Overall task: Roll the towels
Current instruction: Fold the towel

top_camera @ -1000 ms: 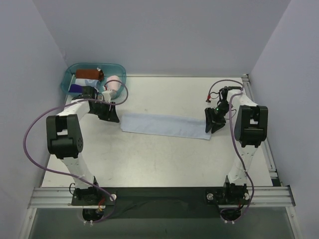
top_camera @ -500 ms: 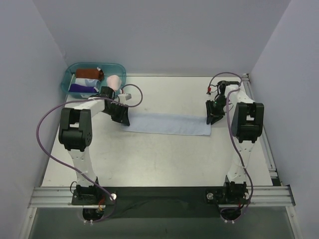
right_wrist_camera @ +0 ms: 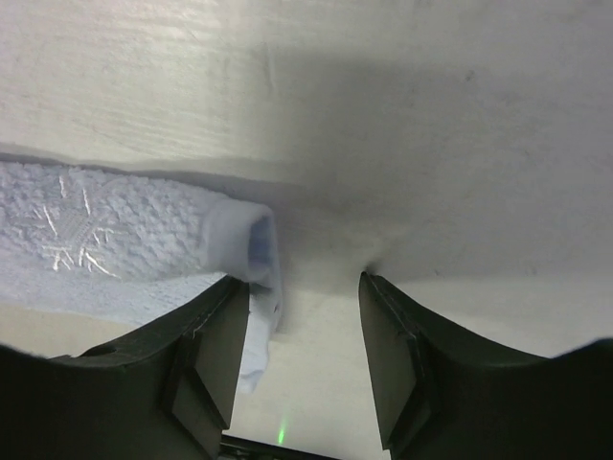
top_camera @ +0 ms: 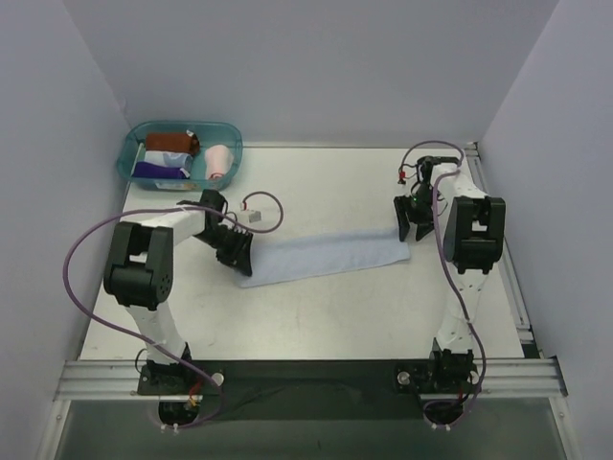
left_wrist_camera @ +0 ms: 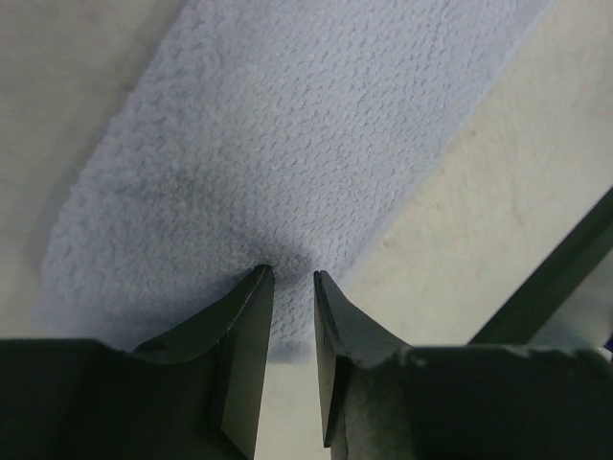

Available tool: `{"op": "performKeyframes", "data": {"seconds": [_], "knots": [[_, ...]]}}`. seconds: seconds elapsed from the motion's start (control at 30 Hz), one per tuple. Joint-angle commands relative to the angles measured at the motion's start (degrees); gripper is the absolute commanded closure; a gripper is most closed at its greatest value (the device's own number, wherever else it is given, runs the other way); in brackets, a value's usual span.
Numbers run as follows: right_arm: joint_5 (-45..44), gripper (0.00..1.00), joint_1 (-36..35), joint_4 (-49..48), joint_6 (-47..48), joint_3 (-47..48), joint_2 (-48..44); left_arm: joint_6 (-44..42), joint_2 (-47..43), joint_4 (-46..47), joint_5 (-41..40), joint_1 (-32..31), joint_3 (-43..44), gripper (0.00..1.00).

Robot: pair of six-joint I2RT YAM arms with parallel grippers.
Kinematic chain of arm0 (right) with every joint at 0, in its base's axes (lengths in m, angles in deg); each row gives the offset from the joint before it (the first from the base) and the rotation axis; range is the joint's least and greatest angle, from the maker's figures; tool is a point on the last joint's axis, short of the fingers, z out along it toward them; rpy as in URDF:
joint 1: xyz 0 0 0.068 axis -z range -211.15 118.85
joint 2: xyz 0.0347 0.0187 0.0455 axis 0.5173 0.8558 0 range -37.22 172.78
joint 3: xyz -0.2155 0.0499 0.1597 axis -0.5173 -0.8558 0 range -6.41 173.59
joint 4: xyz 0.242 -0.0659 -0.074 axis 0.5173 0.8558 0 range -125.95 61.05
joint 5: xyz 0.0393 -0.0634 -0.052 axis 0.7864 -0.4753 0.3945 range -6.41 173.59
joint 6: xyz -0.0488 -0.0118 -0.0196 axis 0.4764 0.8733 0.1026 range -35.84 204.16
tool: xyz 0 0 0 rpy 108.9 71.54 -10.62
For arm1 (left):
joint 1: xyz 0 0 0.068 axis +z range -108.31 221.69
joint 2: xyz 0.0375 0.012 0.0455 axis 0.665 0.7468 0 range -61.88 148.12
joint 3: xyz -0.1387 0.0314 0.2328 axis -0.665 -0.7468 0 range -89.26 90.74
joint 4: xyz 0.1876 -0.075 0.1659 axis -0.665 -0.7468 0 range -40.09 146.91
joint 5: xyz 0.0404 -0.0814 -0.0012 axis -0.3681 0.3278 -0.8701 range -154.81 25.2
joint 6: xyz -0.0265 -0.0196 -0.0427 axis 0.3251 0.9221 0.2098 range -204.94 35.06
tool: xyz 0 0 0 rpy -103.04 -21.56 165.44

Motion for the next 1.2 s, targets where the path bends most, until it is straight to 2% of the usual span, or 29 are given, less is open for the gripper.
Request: {"op": "performKeyframes", "data": {"seconds": [0.0, 0.17, 0.27, 0.43, 0.5, 0.57, 0.8, 1.07, 1.17], "knots": [[0.66, 0.50, 2.64, 2.14, 1.73, -1.37, -6.50, -1.05, -3.83, -5.85, 2.65, -1.47, -1.16, 0.65], [8.57, 0.51, 2.30, 2.40, 5.50, -1.90, -10.82, -0.25, -6.91, -4.89, 4.06, -0.94, 2.43, 0.60], [10.34, 0.45, 0.20, 2.67, 10.75, -0.59, -11.79, -0.69, -5.78, -4.89, 5.29, 0.28, 6.38, 0.50], [8.51, 0.39, -3.85, 2.67, 24.38, 0.29, -12.68, -10.78, -1.30, -12.68, 4.51, 3.62, 13.86, 0.41], [5.52, 0.39, -5.78, 2.58, 31.66, 0.12, -12.06, -17.63, 1.77, -16.38, 3.98, 4.24, 18.07, 0.40], [4.37, 0.39, -6.84, 2.49, 35.55, 0.12, -11.36, -23.07, 3.88, -20.70, 2.75, 4.33, 19.93, 0.36], [4.19, 0.38, -7.80, 2.40, 44.88, 1.88, -7.58, -30.65, 5.91, -22.64, -0.77, 2.40, 20.64, 0.34], [1.74, 0.40, -8.95, 2.40, 49.45, 1.17, -4.68, -31.45, 9.52, -21.68, -1.83, 1.35, 21.69, 0.34], [1.29, 0.44, -9.04, 2.32, 50.51, 1.26, -3.45, -31.89, 9.87, -21.41, -2.62, 0.73, 21.60, 0.34]]}}
